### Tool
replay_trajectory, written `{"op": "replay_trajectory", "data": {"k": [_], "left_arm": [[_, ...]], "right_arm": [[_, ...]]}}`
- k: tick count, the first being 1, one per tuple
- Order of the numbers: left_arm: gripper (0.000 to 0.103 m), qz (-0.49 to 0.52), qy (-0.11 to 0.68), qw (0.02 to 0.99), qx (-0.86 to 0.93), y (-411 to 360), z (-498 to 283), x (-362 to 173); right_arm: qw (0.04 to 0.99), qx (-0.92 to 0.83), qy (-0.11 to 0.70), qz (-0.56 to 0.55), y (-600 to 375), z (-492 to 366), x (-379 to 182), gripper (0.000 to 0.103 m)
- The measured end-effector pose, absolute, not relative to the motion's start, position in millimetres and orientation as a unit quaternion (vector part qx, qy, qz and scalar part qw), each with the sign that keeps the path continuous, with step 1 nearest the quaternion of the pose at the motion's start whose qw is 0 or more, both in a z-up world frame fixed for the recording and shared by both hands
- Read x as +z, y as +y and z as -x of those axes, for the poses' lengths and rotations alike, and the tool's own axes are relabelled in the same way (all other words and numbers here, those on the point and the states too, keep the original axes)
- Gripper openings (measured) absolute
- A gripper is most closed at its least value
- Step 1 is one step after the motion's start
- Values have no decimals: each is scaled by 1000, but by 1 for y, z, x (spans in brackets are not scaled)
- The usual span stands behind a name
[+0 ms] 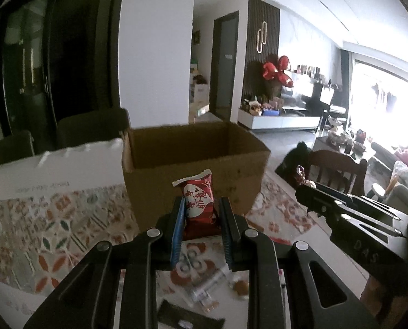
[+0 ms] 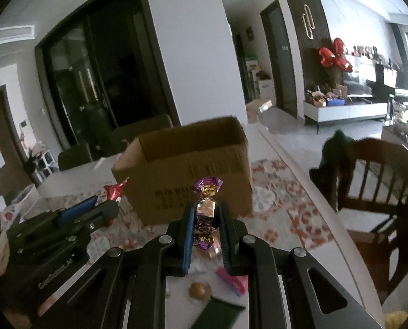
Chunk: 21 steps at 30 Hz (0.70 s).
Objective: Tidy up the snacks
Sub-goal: 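Carry both held snacks over the cardboard box and open both tools to drop them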
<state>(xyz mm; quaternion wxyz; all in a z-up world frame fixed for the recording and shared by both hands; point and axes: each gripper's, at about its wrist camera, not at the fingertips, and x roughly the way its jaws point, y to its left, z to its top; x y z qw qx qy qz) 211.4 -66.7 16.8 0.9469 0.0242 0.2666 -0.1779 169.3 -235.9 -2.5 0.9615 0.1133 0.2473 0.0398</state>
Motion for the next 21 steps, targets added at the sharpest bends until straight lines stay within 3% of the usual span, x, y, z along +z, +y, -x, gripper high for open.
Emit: {"op": "replay_trajectory", "data": {"k": [10,21], "left_arm": [[25,-40,240,956,-167,-63,-252,50],[25,-55,264,947,-173,-69,-308,69]], "right_arm": [[964,69,238,-95,-232,-217,27,18],[959,92,259,-68,-230,-274,52,18]]}}
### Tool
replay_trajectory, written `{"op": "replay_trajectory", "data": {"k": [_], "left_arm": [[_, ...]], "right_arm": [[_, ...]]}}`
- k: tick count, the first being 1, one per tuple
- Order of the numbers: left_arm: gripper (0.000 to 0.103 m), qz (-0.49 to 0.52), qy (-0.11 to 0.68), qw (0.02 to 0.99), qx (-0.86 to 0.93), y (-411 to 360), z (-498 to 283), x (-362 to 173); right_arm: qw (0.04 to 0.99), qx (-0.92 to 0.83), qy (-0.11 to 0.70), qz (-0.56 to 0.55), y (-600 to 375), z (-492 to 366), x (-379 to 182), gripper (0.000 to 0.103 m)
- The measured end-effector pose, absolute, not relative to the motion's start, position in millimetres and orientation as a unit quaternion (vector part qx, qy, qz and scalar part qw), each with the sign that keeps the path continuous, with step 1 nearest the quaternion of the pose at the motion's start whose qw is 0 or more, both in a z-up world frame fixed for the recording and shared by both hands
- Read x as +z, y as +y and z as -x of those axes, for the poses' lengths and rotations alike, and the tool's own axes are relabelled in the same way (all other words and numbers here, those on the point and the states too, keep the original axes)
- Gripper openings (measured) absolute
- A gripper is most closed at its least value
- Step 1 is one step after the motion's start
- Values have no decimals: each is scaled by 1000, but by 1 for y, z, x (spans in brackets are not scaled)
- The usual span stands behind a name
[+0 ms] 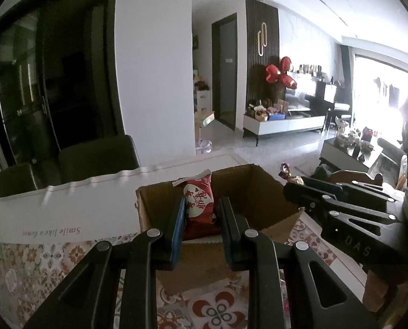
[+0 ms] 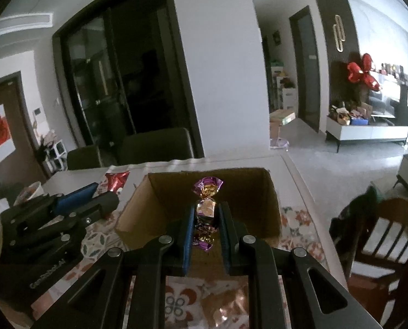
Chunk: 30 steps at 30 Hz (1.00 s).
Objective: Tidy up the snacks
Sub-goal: 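Carry both held snacks over the cardboard box and open both tools to drop them, then withdraw both tools from the box back toward the snacks on the table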
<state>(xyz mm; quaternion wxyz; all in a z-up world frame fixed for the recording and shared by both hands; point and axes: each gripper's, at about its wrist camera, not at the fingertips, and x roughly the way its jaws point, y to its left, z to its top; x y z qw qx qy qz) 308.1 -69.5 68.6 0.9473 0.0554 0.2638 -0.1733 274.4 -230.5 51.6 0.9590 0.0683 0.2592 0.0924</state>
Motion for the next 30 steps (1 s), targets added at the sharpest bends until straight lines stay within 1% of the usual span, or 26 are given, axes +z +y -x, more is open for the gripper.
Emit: {"op": "replay_trajectory", "data": {"k": [5,12,14,15,16,19,22,27,30], "left_arm": [[25,-62,293,937,-181,-79,-333,64],[26,-68,322,927,-178,-87,-359,54],[40,-70,327,925,-182,-87,-362,51],[50,-69,327,925,-180,-83,-364,50],[51,-69,326,927,-175,-82,-364,50],[52,-73,323,929,-168,-80,-358,50],[56,-75,314,932,-163,-76,-348,51],[56,-84,285,941,-161,-70,-320,58],[56,-90,265,946,-165,-68,-303,64]], "right_arm": [[954,95,280,-57,-233,-299,49,18],[943,88,312,-75,-238,-325,37,18],[941,83,319,-80,-239,-328,35,19],[939,81,323,-81,-240,-329,33,19],[939,78,326,-80,-240,-331,33,21],[941,64,324,-78,-240,-329,32,33],[942,60,321,-71,-239,-323,32,34],[949,59,302,-63,-235,-302,36,34],[954,58,286,-65,-235,-287,40,41]]}}
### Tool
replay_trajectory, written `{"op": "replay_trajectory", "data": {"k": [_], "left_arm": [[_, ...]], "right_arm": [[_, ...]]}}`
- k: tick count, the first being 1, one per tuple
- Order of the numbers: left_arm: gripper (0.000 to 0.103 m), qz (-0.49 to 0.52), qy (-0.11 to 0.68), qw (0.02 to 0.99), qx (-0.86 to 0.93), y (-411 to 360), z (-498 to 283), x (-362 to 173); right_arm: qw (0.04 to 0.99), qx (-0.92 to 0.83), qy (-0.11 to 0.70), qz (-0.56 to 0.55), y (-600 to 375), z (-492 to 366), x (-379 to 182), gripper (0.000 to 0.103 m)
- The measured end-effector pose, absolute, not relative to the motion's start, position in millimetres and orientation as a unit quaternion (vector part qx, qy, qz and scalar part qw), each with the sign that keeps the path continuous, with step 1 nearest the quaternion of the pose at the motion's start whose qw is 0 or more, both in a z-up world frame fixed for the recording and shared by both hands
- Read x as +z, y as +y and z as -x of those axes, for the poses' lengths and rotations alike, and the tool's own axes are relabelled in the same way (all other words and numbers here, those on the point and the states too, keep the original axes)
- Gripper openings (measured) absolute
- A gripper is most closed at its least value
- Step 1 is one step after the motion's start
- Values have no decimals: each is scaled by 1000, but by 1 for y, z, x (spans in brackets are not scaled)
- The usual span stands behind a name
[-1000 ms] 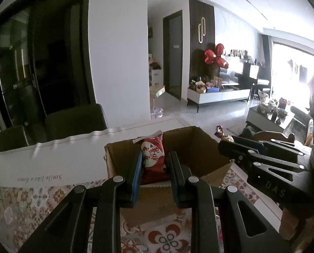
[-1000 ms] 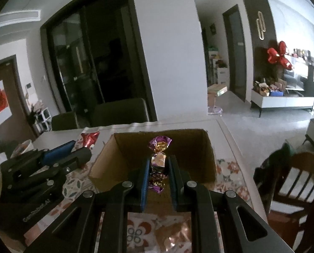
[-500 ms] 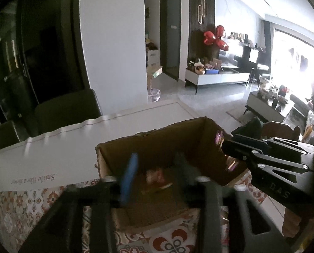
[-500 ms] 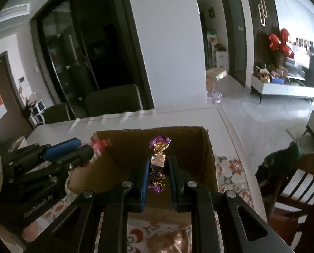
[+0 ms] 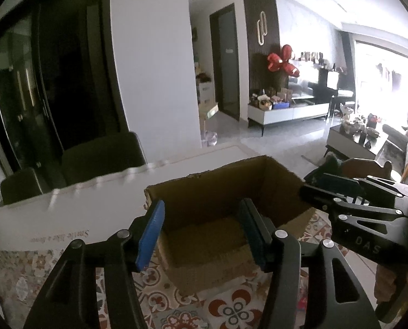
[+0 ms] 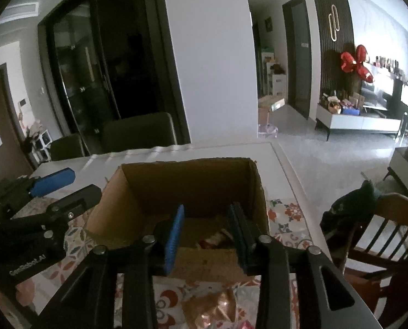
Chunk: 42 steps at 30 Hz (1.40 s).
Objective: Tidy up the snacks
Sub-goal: 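Withdraw both tools from the box back toward the snacks on the table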
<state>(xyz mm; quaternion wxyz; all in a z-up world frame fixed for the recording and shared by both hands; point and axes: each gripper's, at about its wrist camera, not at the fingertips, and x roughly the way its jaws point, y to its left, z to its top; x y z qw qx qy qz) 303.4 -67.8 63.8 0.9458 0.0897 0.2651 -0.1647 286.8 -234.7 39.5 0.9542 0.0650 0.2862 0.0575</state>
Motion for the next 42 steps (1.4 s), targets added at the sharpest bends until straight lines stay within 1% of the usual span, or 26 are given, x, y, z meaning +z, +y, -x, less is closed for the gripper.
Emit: {"op": "replay_trajectory", "data": {"k": [7,16,28,35,42], "left_arm": [[57,-100,229,953,-173,-62,-266,72],[57,-113,196,958,-176,-51,-226,69],[57,-127,224,946,-198,-45,-202,38],[57,-137,242,937,-213,-45,-188,17],[57,-140,269,927,-221,-43,-185,-7]], "right_arm": [[965,58,249,-58,-228,-251,48,41],[968,66,237,-52,-218,-213,40,41],[971,49,232,-12,-199,-174,18,41],[968,54,246,-10,-195,-161,-1,41],[959,58,278,-5,-191,-157,-23,41]]}}
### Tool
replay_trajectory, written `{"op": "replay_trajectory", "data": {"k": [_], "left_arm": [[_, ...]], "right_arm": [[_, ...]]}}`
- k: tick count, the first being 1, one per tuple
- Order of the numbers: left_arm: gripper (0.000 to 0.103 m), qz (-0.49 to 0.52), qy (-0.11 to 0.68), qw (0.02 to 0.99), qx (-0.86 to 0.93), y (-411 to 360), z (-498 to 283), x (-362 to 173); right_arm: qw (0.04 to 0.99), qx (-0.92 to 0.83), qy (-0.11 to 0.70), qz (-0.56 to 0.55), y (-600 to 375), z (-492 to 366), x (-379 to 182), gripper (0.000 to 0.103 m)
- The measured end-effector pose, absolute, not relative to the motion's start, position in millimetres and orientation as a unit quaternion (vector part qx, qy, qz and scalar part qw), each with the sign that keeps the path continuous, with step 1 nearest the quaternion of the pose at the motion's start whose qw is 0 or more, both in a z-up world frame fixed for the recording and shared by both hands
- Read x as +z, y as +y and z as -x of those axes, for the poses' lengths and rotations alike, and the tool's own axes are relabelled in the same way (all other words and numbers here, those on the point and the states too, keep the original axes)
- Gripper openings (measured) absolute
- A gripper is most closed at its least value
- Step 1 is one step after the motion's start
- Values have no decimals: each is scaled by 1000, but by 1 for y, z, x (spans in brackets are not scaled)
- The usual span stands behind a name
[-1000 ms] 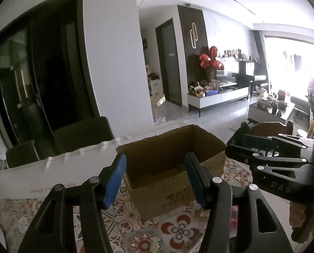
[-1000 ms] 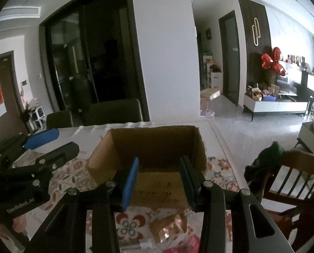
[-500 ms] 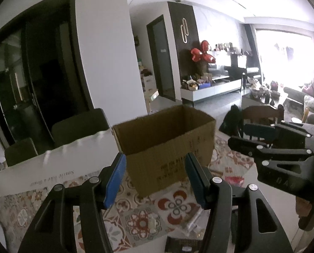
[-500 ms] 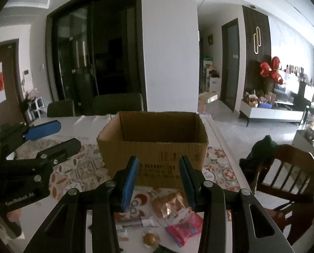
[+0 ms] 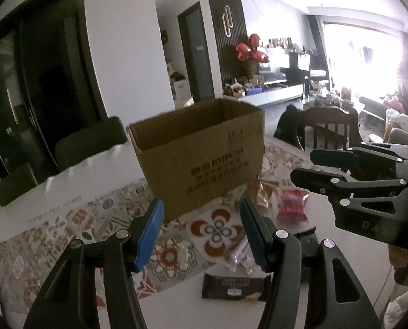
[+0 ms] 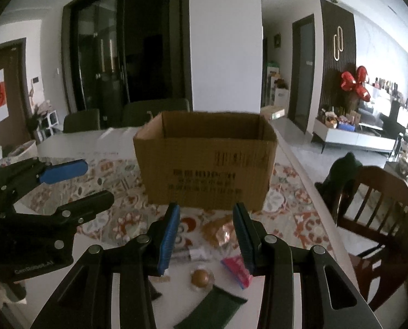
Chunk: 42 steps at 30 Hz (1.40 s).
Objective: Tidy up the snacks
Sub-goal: 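Withdraw both tools from the box back toward the snacks on the table, then grasp the clear-wrapped stick snack with the left tool while the right tool grasps the brown ball candy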
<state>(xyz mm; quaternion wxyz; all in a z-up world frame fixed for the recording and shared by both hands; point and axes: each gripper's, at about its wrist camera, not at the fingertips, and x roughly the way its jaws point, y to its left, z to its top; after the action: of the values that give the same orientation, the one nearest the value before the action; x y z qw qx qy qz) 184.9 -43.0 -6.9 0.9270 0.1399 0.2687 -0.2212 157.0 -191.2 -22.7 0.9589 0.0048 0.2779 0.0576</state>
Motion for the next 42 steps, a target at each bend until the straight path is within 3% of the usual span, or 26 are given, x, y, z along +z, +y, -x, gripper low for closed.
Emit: {"op": "replay_trajectory", "data": {"k": [24,42], "left_arm": [[57,-187,344,878,-274,-61,-198,-90],[55,-180,369,857,-312,-79,-227,-118]], "right_arm": [[925,68,373,-11,-186,-166,-105,41],[906,85,413,-39,-191,-188,-133,41]]}}
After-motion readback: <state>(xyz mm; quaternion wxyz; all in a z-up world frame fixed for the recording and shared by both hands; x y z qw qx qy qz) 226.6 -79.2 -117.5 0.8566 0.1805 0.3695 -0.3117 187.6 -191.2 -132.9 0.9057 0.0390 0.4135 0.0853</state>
